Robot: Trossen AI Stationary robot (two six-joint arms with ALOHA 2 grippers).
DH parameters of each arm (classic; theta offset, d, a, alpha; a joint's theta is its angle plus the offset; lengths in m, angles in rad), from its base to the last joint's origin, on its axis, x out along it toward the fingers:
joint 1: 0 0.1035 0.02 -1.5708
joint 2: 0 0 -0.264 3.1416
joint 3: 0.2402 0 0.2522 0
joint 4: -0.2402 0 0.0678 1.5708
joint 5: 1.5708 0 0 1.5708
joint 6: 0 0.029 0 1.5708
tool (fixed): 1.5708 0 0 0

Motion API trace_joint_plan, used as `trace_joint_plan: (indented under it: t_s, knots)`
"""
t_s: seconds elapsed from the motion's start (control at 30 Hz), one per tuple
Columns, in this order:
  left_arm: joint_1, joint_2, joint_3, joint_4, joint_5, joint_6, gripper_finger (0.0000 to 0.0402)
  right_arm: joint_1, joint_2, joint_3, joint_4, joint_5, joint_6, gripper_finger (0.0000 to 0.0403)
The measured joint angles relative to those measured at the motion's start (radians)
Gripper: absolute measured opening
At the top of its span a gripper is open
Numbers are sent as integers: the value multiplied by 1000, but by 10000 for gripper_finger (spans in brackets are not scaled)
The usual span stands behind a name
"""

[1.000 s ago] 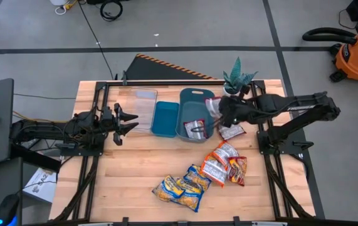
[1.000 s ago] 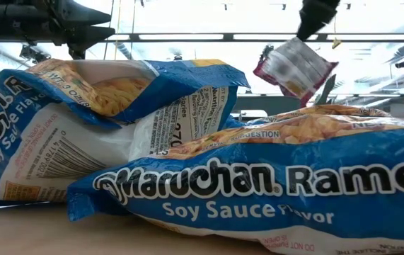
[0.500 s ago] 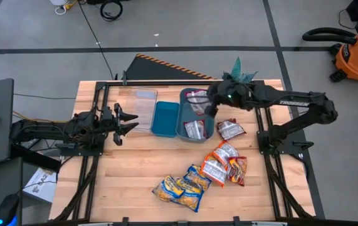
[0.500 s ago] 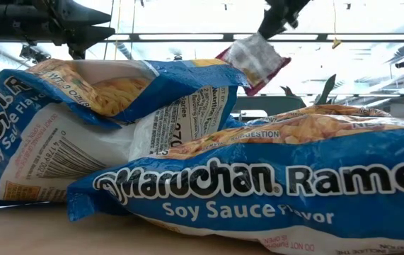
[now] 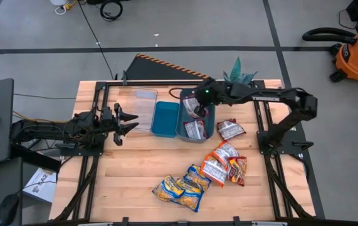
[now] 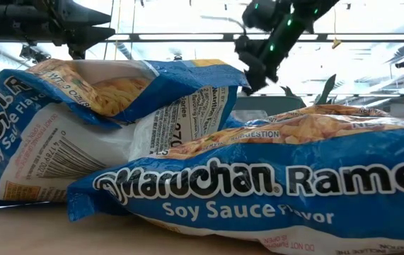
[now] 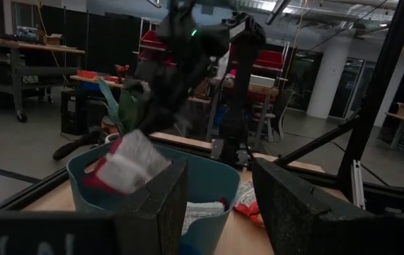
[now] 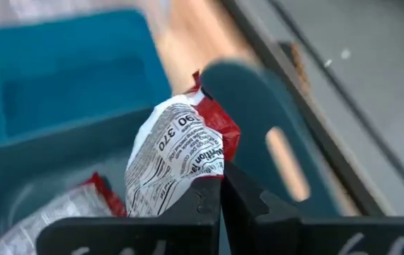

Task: Sort Maruchan noodles
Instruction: Put the red noodle pack into the green bin

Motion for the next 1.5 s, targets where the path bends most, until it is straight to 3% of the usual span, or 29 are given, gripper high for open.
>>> trace_joint_plan:
  t_s: [0.1,0.3,0.57,0.87,1.2,1.5]
  knots:
    - [0,0,0,-1,0,0,167,-12,52,-6,-15,-44,15,26]
    - [0,0,0,-7,0,-11,167,-13,103,-7,-104,-33,-4,66]
    - [1,0,0,-15,-29,-9,167,-9,-5,8,-275,63,2,115]
    - [1,0,0,-16,-60,-9,167,35,-147,38,-299,42,34,119]
    - [0,0,0,-45,-53,-19,167,118,-213,34,-680,-14,185,119]
    - [0,0,0,-52,-48,-47,167,163,-224,-166,-620,-6,210,120]
